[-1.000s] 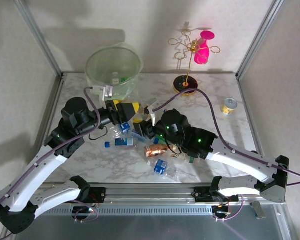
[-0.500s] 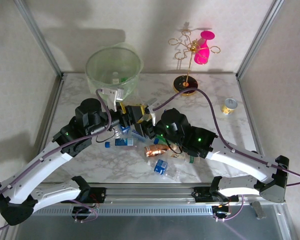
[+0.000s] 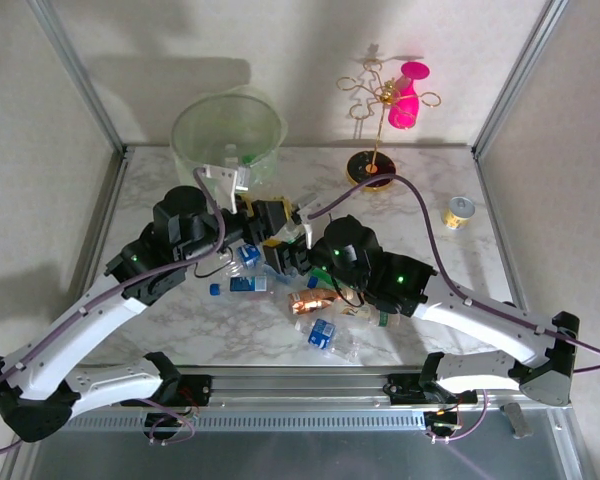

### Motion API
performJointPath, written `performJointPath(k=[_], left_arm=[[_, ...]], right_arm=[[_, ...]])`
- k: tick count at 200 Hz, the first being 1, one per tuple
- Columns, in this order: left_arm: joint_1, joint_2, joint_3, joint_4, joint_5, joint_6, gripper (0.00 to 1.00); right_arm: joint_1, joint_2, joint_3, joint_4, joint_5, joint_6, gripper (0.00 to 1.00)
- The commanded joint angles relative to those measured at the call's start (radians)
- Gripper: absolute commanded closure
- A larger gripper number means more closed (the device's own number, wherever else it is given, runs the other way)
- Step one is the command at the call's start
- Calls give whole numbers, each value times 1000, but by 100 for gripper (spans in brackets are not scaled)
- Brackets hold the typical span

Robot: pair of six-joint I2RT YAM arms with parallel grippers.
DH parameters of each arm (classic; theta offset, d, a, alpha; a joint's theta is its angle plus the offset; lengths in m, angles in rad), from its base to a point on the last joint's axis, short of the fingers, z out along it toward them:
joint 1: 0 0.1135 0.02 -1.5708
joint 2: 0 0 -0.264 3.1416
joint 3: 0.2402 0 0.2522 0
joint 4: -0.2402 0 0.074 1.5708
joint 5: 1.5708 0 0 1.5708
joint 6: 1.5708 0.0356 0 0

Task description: Put the plastic bottles in the bin

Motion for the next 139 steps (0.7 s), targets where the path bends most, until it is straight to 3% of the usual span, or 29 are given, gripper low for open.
performJointPath(k=[1, 35, 67, 109, 139], left_arm=[[64, 39, 77, -24, -51, -9, 44], [268, 127, 178, -28, 10, -118, 47], [406, 257, 323, -72, -33, -222, 48], [493, 376, 409, -16, -129, -331, 49], [508, 506, 545, -81, -186, -353, 51]], right_arm=[[-2, -66, -15, 6, 70, -7, 13], [-3, -150, -68, 24, 117, -23, 13], [-8, -198, -100, 19, 150, -33, 14], [-10, -206, -130, 0, 141, -28, 14], [-10, -219, -163, -6, 149, -21, 14]])
